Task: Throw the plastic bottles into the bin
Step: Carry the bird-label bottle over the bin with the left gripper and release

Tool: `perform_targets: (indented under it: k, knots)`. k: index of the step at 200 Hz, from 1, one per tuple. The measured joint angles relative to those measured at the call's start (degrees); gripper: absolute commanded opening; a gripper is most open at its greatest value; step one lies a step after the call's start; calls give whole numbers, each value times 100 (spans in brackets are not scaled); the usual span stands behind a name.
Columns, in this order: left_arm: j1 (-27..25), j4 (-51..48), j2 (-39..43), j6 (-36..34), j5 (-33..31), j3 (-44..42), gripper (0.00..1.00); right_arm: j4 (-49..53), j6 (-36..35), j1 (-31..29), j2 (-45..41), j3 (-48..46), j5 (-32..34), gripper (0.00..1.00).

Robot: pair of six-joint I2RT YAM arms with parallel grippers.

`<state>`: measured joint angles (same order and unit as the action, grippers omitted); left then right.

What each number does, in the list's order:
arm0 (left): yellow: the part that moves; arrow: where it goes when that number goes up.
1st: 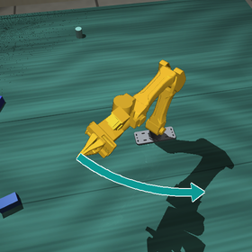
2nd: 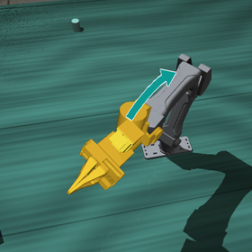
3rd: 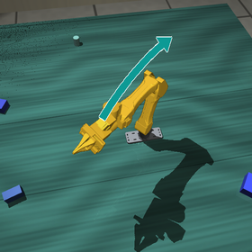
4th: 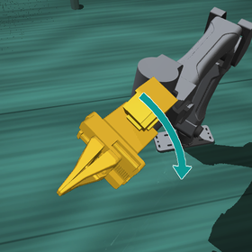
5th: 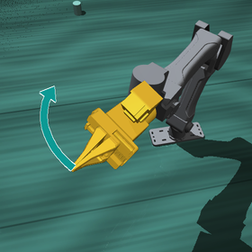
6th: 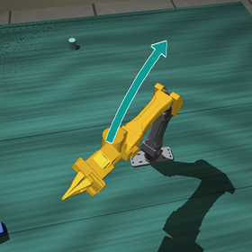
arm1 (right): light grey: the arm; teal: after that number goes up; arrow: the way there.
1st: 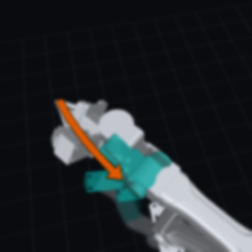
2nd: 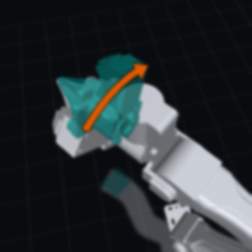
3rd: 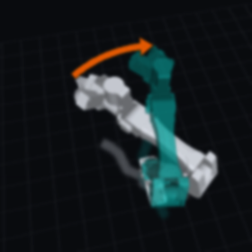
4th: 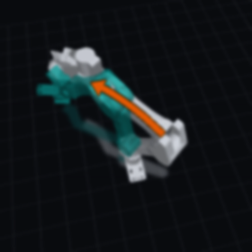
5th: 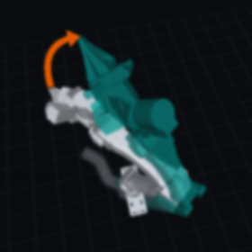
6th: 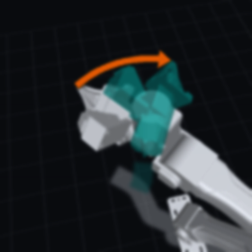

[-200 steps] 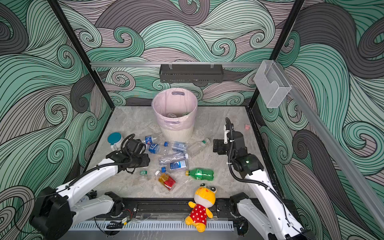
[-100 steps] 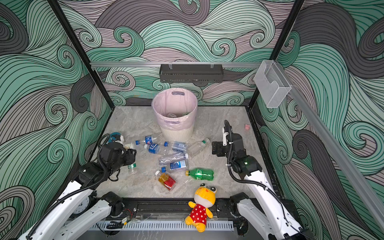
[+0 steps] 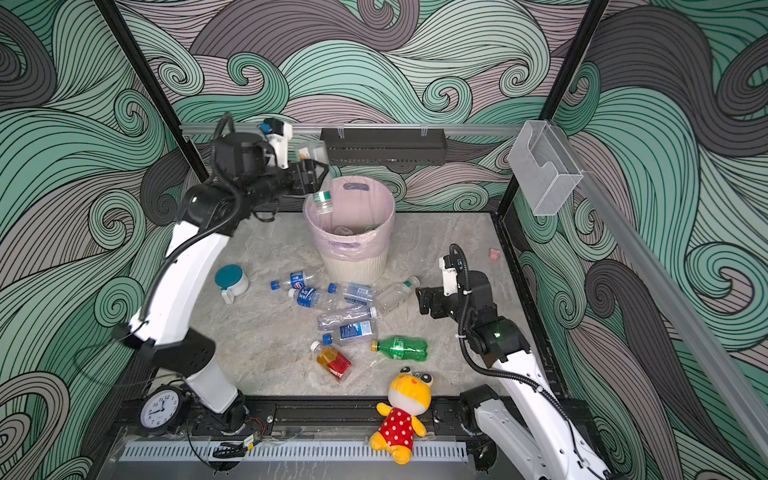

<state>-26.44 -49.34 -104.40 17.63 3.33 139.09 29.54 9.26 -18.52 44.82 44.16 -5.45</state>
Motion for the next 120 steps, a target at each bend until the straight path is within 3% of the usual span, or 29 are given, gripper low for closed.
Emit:
perform_targets:
  k: [14, 24, 33, 45, 53, 67, 87, 120]
  knots:
    - [0, -352, -245, -59, 98, -39, 88, 140, -39, -37, -2, 0, -83, 93]
    - [0, -404, -83, -116, 101, -601, 88, 192, -76, -79, 15, 0, -157, 93]
    - [0, -492, 175, -170, 101, -1202, 98, 208, -103, -111, 33, -2, -232, 93]
    - [0, -614, 382, -203, 98, -1523, 99, 236, -142, -144, 63, 0, -297, 93]
    - [2, 271, 1075, -212, 35, -2732, 99, 308, -208, -201, 153, 42, -337, 92]
    - [7, 332, 2376, -245, -114, -4323, 99, 442, -350, -339, 393, 201, -369, 92]
    - [11, 409, 3751, -264, -330, -5248, 99, 584, -588, -549, 782, 402, -367, 92]
    - [11, 588, 5228, -260, -826, -6526, 99, 859, -1067, -831, 1152, 647, -365, 93]
